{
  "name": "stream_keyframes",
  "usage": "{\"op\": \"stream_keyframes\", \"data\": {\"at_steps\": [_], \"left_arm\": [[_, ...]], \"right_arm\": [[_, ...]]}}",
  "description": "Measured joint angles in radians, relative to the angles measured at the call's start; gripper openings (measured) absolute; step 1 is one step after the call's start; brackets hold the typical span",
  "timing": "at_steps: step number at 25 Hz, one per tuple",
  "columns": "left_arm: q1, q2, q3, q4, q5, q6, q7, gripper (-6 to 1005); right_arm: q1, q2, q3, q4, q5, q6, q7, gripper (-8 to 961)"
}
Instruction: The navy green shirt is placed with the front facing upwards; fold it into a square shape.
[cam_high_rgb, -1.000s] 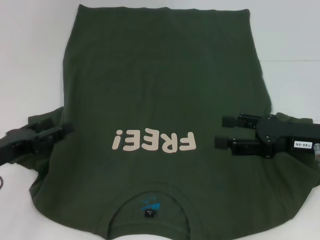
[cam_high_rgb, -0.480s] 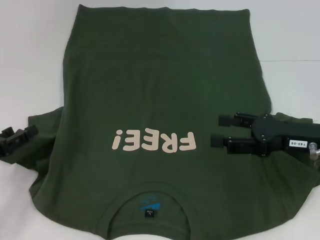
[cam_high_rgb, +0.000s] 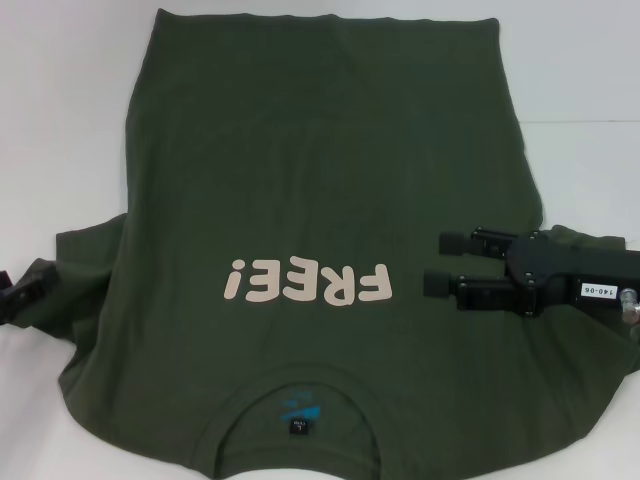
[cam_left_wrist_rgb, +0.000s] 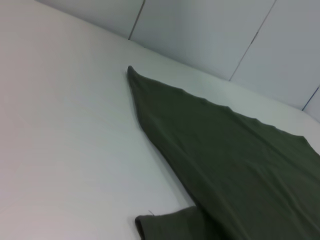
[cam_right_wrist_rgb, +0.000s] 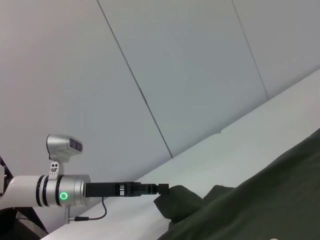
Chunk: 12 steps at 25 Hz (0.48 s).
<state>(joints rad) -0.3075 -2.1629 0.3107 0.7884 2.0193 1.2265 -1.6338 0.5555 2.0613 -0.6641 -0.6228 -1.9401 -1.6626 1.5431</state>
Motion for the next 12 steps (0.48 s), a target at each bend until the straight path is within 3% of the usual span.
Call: {"op": "stream_keyframes", "data": {"at_steps": [12], "left_arm": [[-0.001, -0.001, 0.001, -0.014, 0.015, -0.009, -0.002, 811]], "right_arm": [[0.000, 0.000, 0.002, 0.000, 0.003, 0.002, -0.003, 888]]}}
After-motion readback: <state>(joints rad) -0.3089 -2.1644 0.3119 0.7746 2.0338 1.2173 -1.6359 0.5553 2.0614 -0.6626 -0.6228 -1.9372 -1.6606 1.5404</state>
